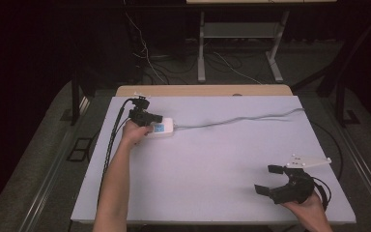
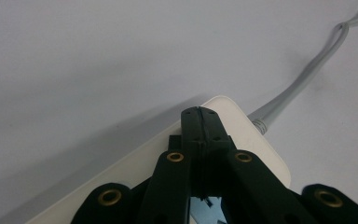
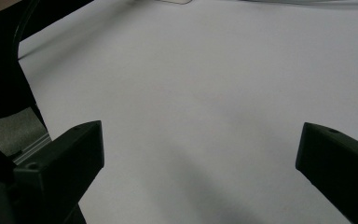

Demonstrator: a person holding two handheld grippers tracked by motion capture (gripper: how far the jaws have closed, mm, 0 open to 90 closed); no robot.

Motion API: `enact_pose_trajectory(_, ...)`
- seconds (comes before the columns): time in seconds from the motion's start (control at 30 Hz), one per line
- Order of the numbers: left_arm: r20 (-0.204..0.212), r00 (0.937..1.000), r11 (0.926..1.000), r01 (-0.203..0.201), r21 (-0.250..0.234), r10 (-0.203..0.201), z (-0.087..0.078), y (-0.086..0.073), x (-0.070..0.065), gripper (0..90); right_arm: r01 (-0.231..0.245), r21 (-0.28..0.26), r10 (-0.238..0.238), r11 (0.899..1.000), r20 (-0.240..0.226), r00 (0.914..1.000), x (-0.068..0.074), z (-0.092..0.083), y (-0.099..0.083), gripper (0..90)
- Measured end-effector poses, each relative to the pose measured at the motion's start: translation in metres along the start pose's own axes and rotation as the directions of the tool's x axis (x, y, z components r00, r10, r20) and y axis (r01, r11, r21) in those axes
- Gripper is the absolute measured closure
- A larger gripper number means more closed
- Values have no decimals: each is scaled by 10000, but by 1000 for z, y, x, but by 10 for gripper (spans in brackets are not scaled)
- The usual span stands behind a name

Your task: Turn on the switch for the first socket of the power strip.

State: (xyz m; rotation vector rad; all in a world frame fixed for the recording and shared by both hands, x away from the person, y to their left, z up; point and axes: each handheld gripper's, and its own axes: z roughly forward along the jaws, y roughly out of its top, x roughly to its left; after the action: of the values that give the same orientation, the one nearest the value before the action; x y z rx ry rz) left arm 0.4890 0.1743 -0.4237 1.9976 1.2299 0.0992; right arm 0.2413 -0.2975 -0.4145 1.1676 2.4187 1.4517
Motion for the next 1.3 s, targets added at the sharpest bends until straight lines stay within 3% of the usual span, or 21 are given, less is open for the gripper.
enact_pose_trajectory(0.17, -218, 9998, 10000, -36, 17, 36, 0, 0, -3, 898, -38, -19, 38, 10000, -12, 10000, -1, 0, 0, 6)
enact_pose_trajectory(0.5, -413, 9970, 9975, -662, -242, 652, -8, -4, -9, 895, -105, -62, 105, 9999, -13, 9999, -3, 0, 0, 6)
enact_pose_trajectory(0.83, -424, 9955, 9917, -883, -935, 846, -31, -4, -22, 890, -154, -105, 154, 9998, -12, 9999, -2, 0, -1, 6)
enact_pose_trajectory(1.1, -188, 9943, 9868, -1061, -1222, 1046, -52, -12, -28, 745, -200, -197, 200, 9996, -11, 9998, -3, -2, -1, 6)
enact_pose_trajectory(1.3, 246, 9978, 9891, -583, -1350, 622, -62, -22, -33, 354, -230, -216, 230, 9995, -25, 9997, -2, -2, -1, 6)
